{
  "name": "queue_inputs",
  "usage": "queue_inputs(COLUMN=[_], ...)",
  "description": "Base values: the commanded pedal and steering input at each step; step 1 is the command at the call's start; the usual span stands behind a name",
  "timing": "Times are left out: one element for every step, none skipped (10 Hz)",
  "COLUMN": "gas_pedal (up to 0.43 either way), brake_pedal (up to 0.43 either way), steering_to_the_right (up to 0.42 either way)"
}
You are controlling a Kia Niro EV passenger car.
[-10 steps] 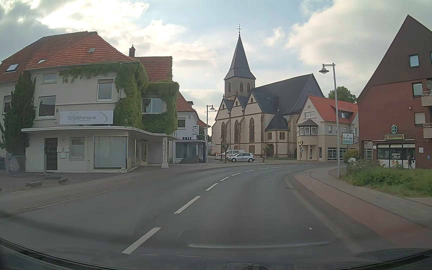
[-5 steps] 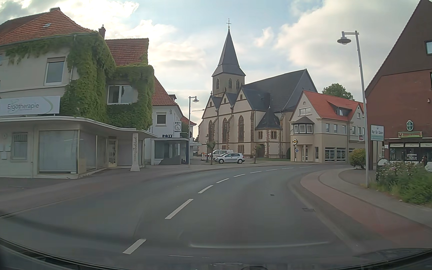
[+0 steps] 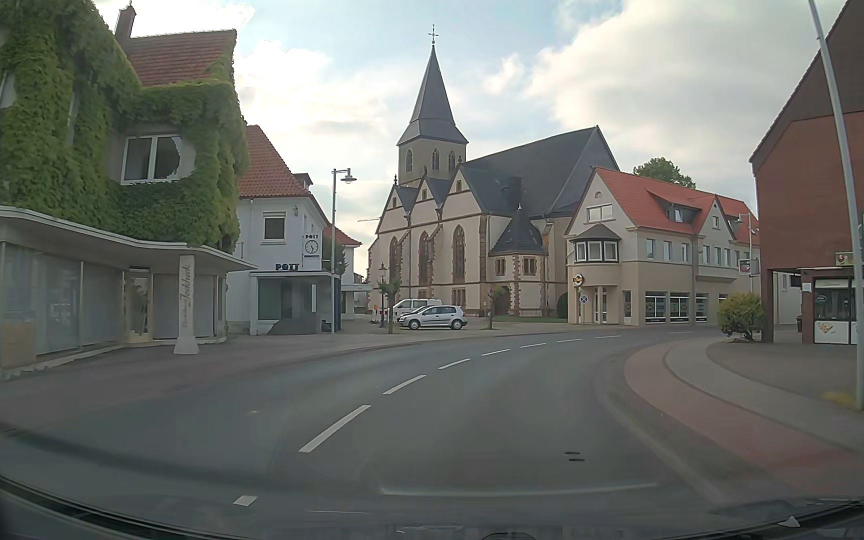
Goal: Follow the waypoints while adhering to traffic rules and regulations
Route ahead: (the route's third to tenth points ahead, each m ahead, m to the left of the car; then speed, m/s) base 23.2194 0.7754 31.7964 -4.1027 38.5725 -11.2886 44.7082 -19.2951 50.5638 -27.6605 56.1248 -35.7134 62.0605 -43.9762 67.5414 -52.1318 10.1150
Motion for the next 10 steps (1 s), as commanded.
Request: queue_inputs(gas_pedal=[0.067,0.067,0.067,0.079,0.087,0.110,0.118,0.118,0.130,0.157], brake_pedal=[0.000,0.000,0.000,0.000,0.000,0.000,0.000,0.000,0.000,0.000], steering_to_the_right=[0.048,0.052,0.057,0.062,0.067,0.072,0.076,0.079,0.084,0.088])
